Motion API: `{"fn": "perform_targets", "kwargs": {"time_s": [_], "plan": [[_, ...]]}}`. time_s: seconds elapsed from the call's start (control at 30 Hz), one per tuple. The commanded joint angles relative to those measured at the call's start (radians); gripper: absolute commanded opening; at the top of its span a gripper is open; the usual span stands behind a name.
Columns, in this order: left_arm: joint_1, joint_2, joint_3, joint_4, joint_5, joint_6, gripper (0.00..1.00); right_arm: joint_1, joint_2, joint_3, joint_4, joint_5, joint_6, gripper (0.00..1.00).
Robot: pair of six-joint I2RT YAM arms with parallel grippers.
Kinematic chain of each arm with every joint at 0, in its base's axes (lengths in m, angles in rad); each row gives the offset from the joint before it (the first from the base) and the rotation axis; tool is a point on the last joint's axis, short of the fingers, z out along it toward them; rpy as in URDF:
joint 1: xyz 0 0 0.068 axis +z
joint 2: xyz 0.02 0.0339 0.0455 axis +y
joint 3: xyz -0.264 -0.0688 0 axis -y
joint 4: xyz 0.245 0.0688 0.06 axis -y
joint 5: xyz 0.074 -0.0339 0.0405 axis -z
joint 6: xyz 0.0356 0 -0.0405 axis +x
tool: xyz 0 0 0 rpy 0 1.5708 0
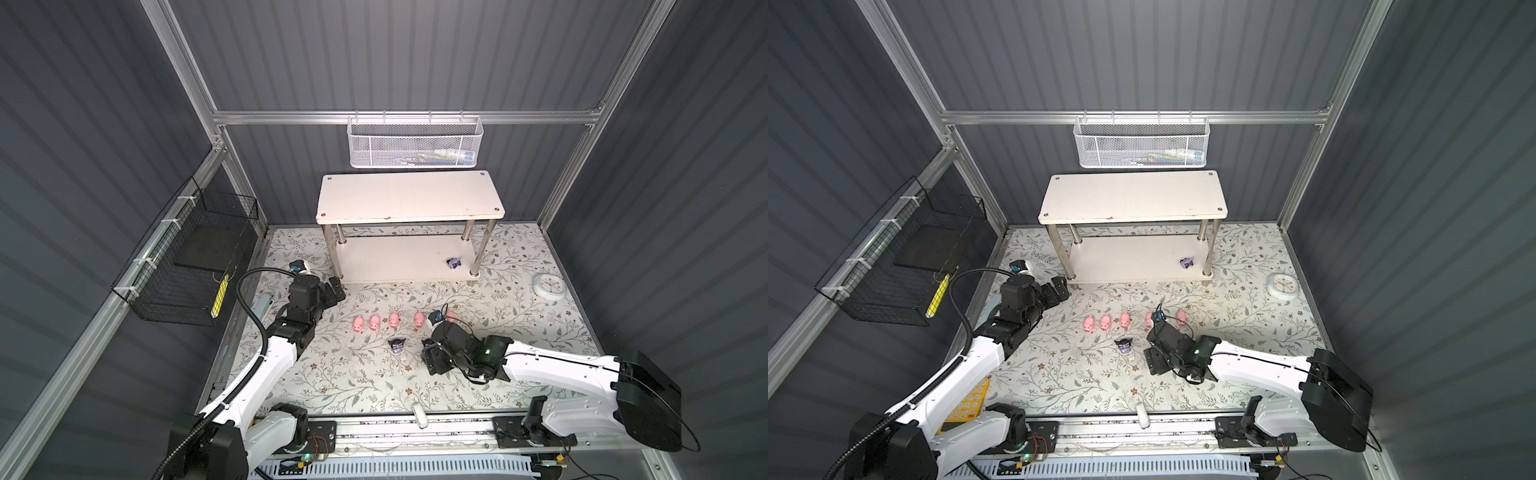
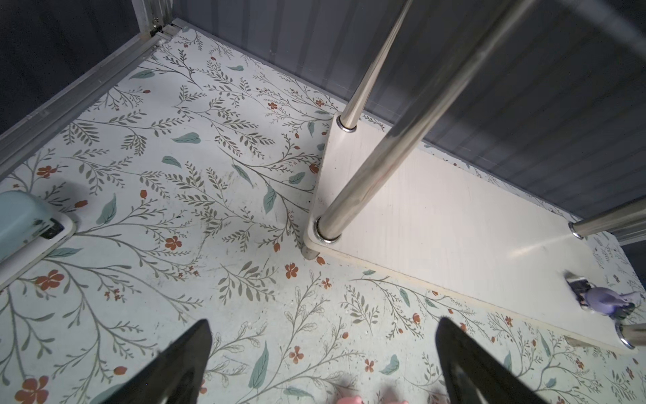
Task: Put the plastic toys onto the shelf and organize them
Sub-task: 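Move the right gripper down over the black bow-tie toy nearest the pigs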
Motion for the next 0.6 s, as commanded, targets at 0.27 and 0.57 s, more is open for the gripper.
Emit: {"fn": "perform_targets", "kwargs": {"time_s": [0.27,0.57], "plan": [[-0.006,0.000,0.012,-0.008,0.016,-0.015,1.00,0.004,0.100,0.042,0.058,0.071,0.044,0.80],[-0.005,0.006,0.011,-0.011,0.006,-0.010,1.00,0.003,0.159,0.065,0.080,0.088,0.061,0.76]]}}
